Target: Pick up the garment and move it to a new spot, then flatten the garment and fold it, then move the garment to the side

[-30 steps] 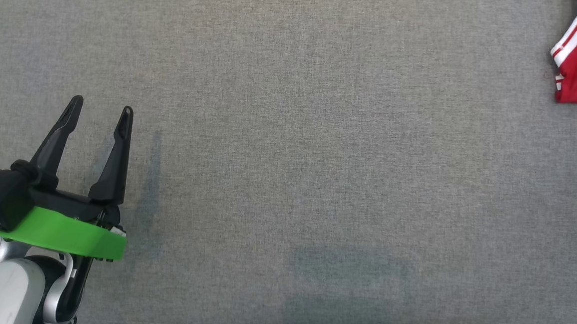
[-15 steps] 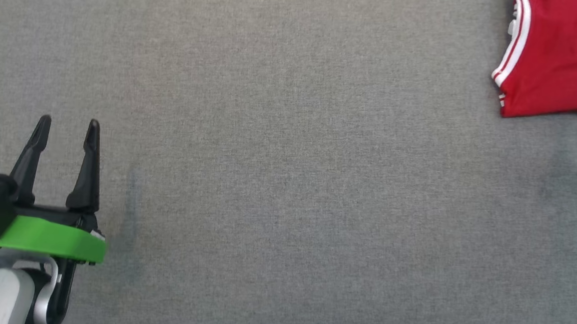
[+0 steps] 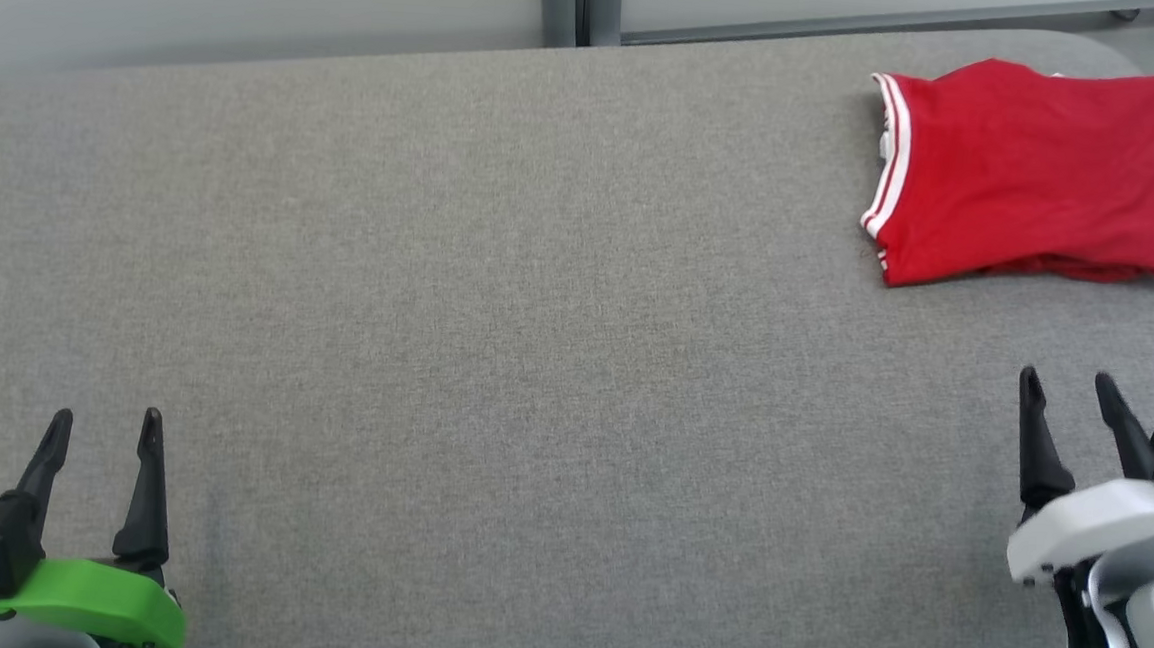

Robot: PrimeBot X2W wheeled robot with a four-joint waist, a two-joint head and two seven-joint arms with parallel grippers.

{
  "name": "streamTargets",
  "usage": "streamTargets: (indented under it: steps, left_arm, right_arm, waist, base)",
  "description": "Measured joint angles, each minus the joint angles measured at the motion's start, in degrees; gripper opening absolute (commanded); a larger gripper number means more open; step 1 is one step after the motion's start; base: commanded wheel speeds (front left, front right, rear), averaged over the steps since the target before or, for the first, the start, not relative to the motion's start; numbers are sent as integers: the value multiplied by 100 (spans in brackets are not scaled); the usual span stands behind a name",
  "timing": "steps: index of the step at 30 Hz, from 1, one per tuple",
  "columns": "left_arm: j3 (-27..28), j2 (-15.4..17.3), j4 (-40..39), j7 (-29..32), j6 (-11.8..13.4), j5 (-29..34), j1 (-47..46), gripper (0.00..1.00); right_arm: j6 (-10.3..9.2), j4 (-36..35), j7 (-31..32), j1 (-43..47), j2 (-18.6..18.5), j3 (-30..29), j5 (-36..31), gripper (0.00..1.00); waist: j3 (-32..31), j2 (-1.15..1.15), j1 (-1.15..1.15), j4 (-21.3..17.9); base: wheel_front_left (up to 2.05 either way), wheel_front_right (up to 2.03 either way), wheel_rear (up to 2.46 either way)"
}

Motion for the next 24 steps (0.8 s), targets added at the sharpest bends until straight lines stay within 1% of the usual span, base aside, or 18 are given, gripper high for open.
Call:
streamTargets:
  steps: [5,11,16,17,19,24]
  left_arm:
    - [-23,-105,79,-2,1,9,214,100]
    - [-23,-156,82,-48,16,9,403,100]
    - [-45,-175,80,-49,16,8,403,100]
    - [-65,-192,76,-49,15,-10,403,0]
    - [-134,-256,120,-42,13,-26,406,0]
    - [-231,-517,393,-36,8,-35,487,0]
  right_arm:
    - [-1,8,0,532,-19,151,-121,100]
    - [-18,-286,-32,657,-78,169,-290,100]
    - [-45,-487,-52,744,-129,157,-368,100]
    - [-57,-525,-53,750,-127,146,-367,0]
    - [-59,-522,-43,752,-94,147,-369,0]
    - [-53,-278,-35,904,219,249,-345,0]
  waist:
    - [-403,0,0,-49]
    - [-741,0,0,-49]
    - [-816,0,0,47]
    - [-828,0,0,80]
    - [-843,0,0,122]
    - [-844,0,0,123]
  base:
    - [0,0,0]
    - [0,0,0]
    - [0,0,0]
    - [0,0,0]
    - [0,0,0]
    - [0,0,0]
